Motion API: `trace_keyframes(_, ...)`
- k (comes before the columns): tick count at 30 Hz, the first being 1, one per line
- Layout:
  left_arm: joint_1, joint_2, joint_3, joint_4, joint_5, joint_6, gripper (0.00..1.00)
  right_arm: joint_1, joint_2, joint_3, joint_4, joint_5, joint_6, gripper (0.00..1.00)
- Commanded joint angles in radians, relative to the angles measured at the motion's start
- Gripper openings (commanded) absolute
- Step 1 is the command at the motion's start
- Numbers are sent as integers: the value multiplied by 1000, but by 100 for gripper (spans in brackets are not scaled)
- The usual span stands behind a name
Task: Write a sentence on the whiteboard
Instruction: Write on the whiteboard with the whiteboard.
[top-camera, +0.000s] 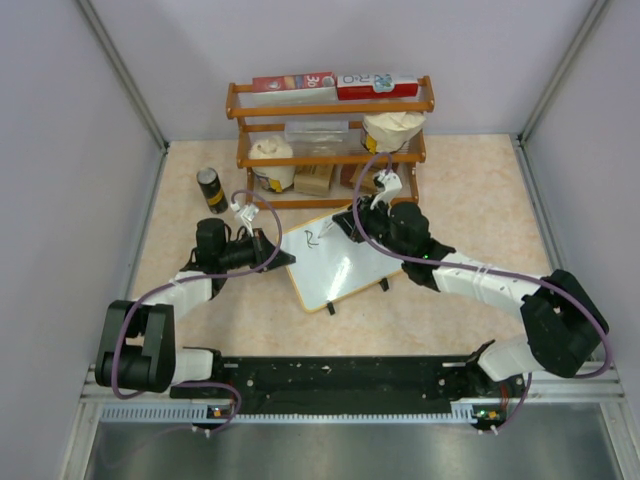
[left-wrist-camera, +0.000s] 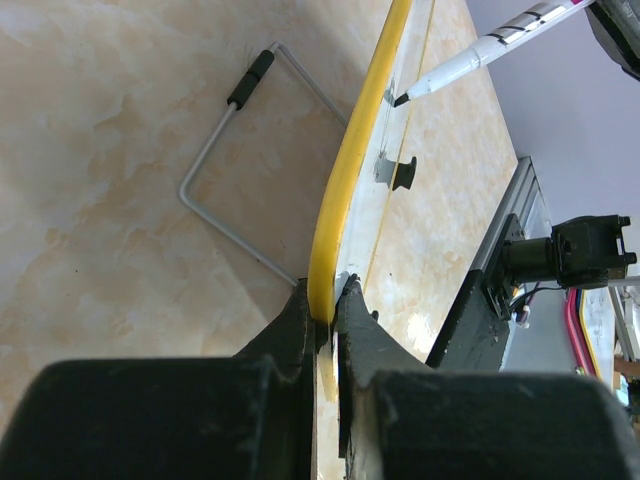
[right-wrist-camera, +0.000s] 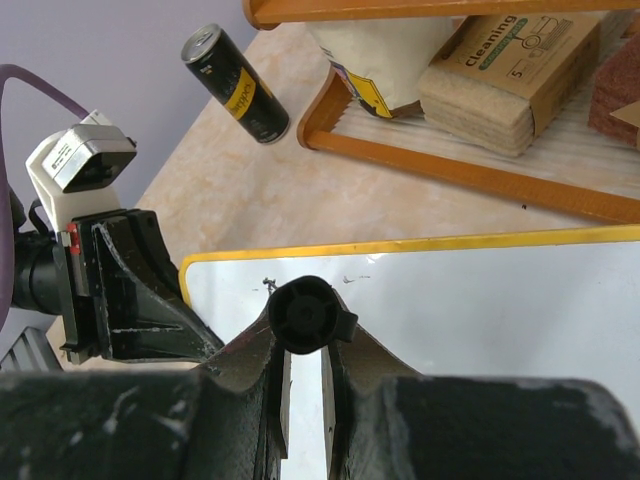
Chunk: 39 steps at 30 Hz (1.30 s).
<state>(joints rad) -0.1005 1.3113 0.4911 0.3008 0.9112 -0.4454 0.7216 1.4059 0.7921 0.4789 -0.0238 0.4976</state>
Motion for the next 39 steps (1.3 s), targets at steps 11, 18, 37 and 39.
trace_keyframes(11, 2, 8, -32, -38, -193, 139, 0, -8, -13, -54, 55, -8, -10, 0)
trace_keyframes(18, 2, 9, -34, -38, -193, 139, 0, -10, -64, -33, 40, -21, -16, 0)
trace_keyframes(37, 2, 13, -32, -38, -192, 139, 0, -17, 1, 82, 10, 2, -7, 0)
trace_keyframes(39, 2, 13, -32, -38, -189, 139, 0, -17, 16, 85, 6, 2, -7, 0)
